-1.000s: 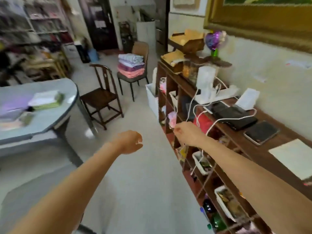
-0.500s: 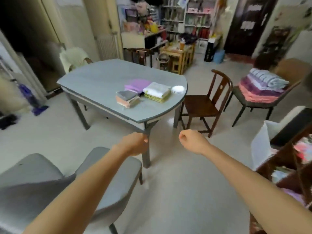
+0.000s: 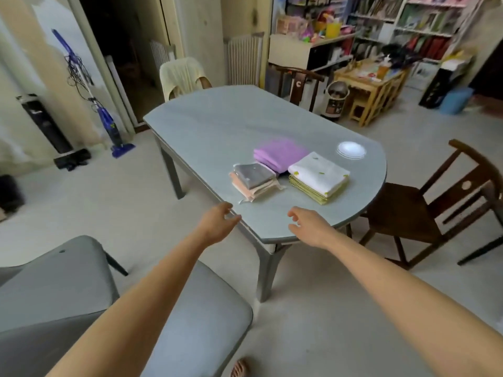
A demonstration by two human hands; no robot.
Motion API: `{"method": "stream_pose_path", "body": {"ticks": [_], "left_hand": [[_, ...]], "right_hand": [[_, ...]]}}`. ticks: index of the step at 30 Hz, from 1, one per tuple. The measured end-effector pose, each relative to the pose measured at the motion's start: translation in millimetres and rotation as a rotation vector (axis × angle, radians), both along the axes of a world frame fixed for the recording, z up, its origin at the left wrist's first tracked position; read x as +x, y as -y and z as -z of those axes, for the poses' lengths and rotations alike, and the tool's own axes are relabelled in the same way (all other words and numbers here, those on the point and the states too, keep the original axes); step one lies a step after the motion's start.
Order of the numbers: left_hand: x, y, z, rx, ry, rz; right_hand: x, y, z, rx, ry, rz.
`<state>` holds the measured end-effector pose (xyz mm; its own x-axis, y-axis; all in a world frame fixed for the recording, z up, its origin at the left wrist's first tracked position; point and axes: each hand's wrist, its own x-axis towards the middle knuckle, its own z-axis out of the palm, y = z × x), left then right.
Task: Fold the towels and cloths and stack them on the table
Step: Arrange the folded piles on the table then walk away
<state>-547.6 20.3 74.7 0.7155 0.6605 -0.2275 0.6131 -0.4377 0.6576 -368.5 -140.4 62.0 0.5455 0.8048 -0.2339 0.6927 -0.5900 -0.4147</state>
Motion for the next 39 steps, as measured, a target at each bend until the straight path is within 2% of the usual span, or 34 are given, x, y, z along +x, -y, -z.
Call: {"method": "stream_pose_path", "body": {"ticks": [6,9,14,21,28,33,36,39], "left_hand": [[83,-88,9,-0.275,0.137,-0.252],[111,-112,24,-0.487,0.169,-0.392],[158,-147,48,-0.714,0.188,-0.552],[232,-178,106,-0.915,0.195,-0.855],[277,-207,133,-0.95,0.245,-1.097],[290,-208,133,-1.101,0.256,-1.143],[295,-213,127,-1.132,0.234,-1.142],[296,-220,119,-1.132,0.266,-1.159]], "right_hand": [[81,-96,5,0.017,0.045,-0.033],[109,-132,14,0.023,0.067,-0.128],[165,-203,39,0.076,0.169,-0.365],[221,-280,98,-0.109,0.052,-0.81],[267,-316,131,-0.11,0.106,-1.042],[276,-322,142,-0.068,0.063,-1.05],[283,-325,137,-0.04,-0.039,-1.024],[283,-328,124,0.174,-0.05,-0.945]]}}
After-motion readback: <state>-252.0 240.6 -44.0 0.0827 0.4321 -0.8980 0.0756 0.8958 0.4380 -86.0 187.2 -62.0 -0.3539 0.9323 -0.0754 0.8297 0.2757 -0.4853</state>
